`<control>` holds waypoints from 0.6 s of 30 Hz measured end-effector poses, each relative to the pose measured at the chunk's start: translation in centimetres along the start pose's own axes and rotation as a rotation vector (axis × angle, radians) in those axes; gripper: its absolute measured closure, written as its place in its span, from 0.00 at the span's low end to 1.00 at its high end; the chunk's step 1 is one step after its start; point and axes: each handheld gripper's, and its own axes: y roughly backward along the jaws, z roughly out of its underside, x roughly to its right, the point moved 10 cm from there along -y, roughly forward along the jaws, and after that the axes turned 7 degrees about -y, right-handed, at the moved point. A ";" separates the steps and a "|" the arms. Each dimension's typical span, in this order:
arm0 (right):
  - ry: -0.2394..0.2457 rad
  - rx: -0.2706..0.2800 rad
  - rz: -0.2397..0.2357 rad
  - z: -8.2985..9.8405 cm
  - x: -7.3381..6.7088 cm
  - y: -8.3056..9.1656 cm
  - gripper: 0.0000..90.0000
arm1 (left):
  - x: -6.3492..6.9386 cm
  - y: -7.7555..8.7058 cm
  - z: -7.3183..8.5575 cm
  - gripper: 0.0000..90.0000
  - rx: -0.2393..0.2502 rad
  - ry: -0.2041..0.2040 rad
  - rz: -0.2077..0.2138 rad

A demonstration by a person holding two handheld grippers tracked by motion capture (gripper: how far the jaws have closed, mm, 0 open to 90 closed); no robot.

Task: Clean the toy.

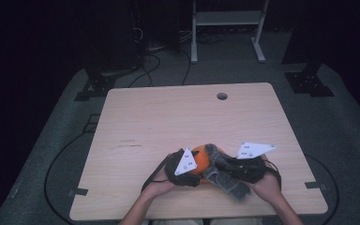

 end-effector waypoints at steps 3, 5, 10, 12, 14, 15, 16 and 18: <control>-0.011 -0.018 -0.003 0.6 0.3 -1.2 0.86 | -0.3 0.2 1.1 0.29 -0.008 0.042 0.019; -0.035 -0.025 0.029 1.2 1.4 -1.1 0.86 | -0.7 0.4 1.6 0.26 -0.006 0.093 0.034; -0.109 -0.048 0.073 3.2 4.0 -0.4 0.86 | -1.2 0.4 1.4 0.18 0.012 0.191 0.050; -0.136 -0.056 0.075 3.6 4.7 -0.4 0.86 | -1.3 0.4 1.6 0.21 0.003 0.206 0.047; -0.174 -0.059 0.069 4.0 5.2 -0.5 0.86 | -1.5 0.5 1.9 0.21 0.010 0.222 0.048; -0.183 -0.068 0.073 4.3 5.4 -0.6 0.86 | -1.5 0.6 2.1 0.21 0.008 0.220 0.051; -0.187 -0.077 0.079 4.5 5.6 -0.7 0.86 | -1.6 0.6 2.3 0.21 0.006 0.217 0.050; -0.192 -0.104 0.107 5.1 6.2 -0.8 0.86 | -1.6 0.8 2.6 0.21 0.004 0.225 0.058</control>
